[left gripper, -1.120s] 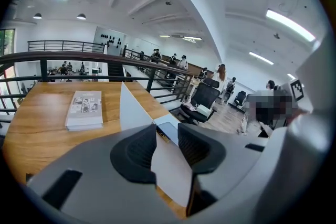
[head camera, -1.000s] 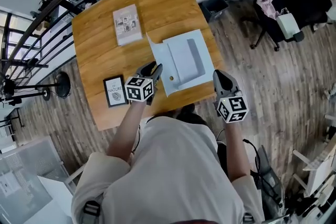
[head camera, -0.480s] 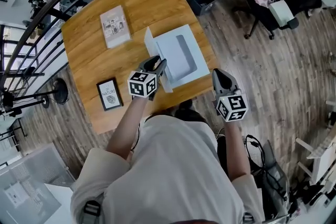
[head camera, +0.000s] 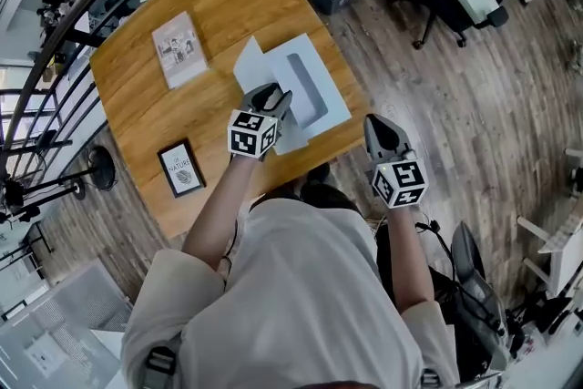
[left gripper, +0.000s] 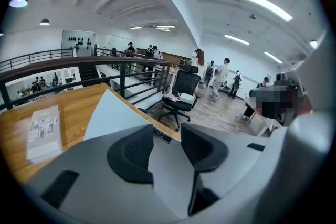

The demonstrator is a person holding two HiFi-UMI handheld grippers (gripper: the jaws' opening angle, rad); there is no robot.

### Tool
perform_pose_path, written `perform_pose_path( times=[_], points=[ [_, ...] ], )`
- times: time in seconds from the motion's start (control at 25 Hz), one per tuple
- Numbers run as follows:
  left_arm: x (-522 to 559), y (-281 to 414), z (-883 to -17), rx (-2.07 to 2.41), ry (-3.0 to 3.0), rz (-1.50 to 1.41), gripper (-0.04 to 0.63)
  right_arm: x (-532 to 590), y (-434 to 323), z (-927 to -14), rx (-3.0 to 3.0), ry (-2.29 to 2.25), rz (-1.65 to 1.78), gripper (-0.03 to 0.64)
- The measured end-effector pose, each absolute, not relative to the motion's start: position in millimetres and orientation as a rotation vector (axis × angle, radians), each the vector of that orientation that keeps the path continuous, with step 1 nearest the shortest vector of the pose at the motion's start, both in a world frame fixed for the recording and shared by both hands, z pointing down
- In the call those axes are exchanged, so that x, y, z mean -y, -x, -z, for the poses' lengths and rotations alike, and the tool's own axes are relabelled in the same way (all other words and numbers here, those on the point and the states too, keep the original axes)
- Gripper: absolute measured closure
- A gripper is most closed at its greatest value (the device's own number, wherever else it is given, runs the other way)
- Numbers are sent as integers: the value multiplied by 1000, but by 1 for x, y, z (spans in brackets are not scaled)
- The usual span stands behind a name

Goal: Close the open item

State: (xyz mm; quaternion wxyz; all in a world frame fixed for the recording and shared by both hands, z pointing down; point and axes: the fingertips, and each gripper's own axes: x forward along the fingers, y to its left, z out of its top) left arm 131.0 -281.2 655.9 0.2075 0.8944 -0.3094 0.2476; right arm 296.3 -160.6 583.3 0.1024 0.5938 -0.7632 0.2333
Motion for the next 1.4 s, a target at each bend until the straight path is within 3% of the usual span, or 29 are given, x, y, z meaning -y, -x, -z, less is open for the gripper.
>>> perform_pose_path(
  times=[1.4],
  points=[
    [291,-249,-786,615,-2557,-1080,422,136,-344,-652,2114,-1847,-896,614]
  ],
)
